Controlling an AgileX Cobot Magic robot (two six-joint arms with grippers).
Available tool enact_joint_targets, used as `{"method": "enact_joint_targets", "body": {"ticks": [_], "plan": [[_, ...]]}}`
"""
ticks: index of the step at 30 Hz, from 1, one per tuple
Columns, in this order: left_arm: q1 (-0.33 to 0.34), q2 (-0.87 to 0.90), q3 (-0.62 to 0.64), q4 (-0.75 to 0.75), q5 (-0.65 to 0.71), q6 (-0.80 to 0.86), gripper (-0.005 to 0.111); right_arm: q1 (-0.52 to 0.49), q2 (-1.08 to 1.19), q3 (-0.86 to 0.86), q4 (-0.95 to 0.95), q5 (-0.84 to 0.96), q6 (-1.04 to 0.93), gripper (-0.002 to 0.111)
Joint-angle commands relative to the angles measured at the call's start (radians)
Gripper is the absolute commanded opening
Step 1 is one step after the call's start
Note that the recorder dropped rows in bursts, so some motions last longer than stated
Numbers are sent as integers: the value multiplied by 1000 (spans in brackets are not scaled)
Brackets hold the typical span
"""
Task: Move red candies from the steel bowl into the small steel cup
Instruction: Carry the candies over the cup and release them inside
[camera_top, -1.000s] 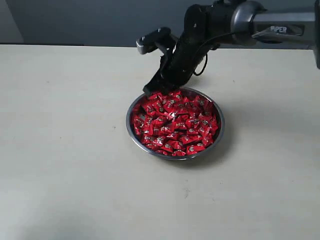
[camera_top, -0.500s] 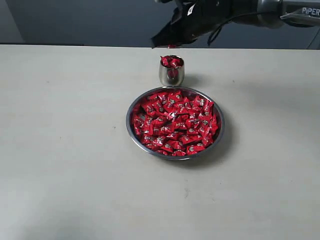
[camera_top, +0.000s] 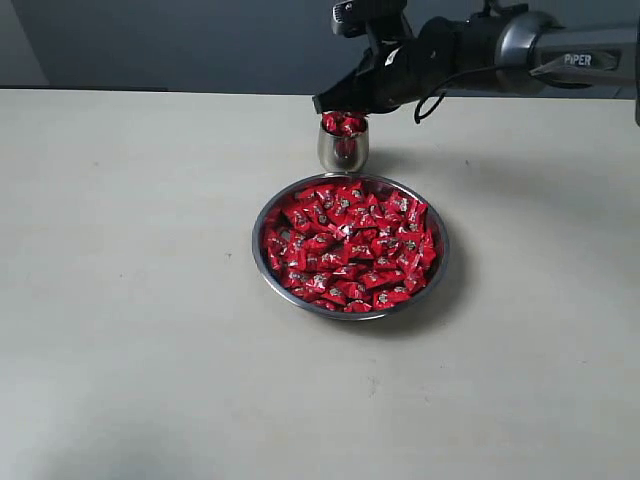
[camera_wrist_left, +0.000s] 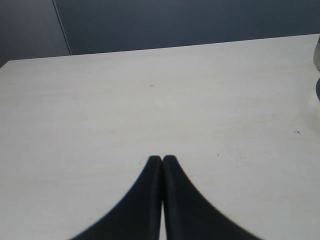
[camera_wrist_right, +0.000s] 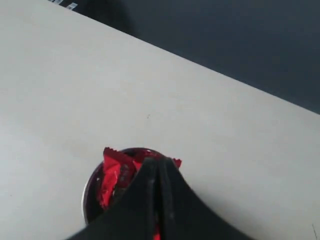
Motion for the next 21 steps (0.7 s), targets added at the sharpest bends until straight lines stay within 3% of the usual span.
{"method": "enact_joint_targets", "body": {"ticks": [1,10,13,14,16,21], "plan": [[-8,-5,-8,2,-5,-2,0,-5,7,-4,14,-11,1,0],[-8,-5,-8,2,-5,-2,0,-5,24,-5,15,12,1,1],[-8,-5,-8,2,-5,-2,0,-5,26,-5,15,12,1,16],[-8,-5,-8,2,-5,-2,0,-5,26,-5,15,12,1,26],[-8,-5,-8,2,-5,-2,0,-5,23,-5,15,12,1,34],[-8,-5,-8,2,-5,-2,0,-5,-43,-5,12,64,1,33]]}}
